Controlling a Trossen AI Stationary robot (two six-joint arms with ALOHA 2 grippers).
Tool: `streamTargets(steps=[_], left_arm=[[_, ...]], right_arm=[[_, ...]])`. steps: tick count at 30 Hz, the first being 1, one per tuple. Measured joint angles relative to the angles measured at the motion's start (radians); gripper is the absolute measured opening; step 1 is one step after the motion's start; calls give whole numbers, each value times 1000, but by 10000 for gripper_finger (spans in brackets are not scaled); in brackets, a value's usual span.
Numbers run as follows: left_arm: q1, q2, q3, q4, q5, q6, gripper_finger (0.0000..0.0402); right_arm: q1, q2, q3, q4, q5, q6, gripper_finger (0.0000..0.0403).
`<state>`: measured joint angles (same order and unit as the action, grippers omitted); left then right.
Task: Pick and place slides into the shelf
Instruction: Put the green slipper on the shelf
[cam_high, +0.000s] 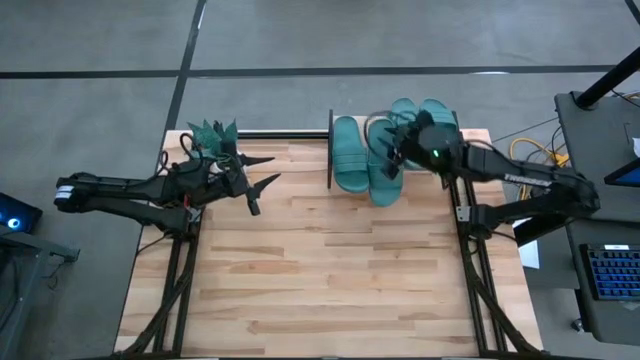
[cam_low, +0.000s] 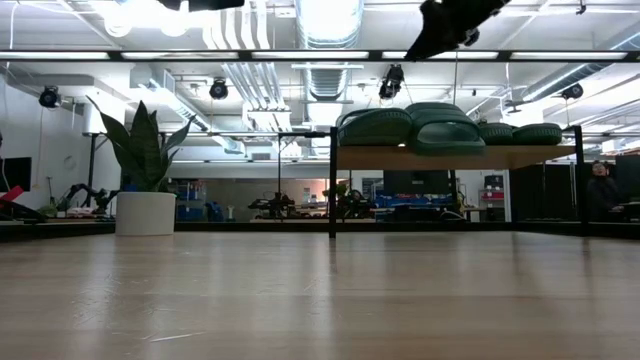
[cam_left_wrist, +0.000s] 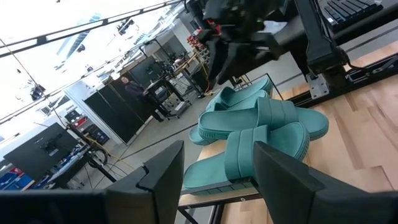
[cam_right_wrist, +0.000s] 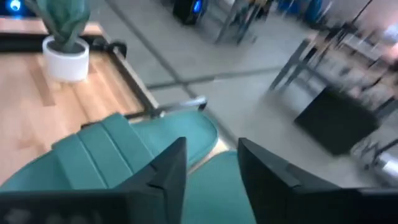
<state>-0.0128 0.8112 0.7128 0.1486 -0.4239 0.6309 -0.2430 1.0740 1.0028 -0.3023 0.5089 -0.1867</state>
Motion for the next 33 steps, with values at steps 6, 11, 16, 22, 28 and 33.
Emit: streamTargets(steps=[6, 11, 16, 22, 28, 33], left_arm=[[0, -4, 0, 0, -5, 0, 176], [0, -2, 0, -3, -17, 0, 176], [0, -3, -2, -18, -60, -17, 176], [0, -2, -3, -36, -60, -25, 176], [0, -2, -3, -36, -60, -25, 176], [0, -1, -3, -36, -60, -25, 176]], right_arm=[[-139, 145, 168, -220, -224, 55, 45], [-186, 262, 275, -332, -227, 32, 12], [-192, 341, 367, -464, -229, 33, 9], [-236, 369, 404, -535, -229, 29, 8], [-315, 369, 401, -576, -287, 43, 8], [-334, 394, 399, -564, -344, 29, 8]])
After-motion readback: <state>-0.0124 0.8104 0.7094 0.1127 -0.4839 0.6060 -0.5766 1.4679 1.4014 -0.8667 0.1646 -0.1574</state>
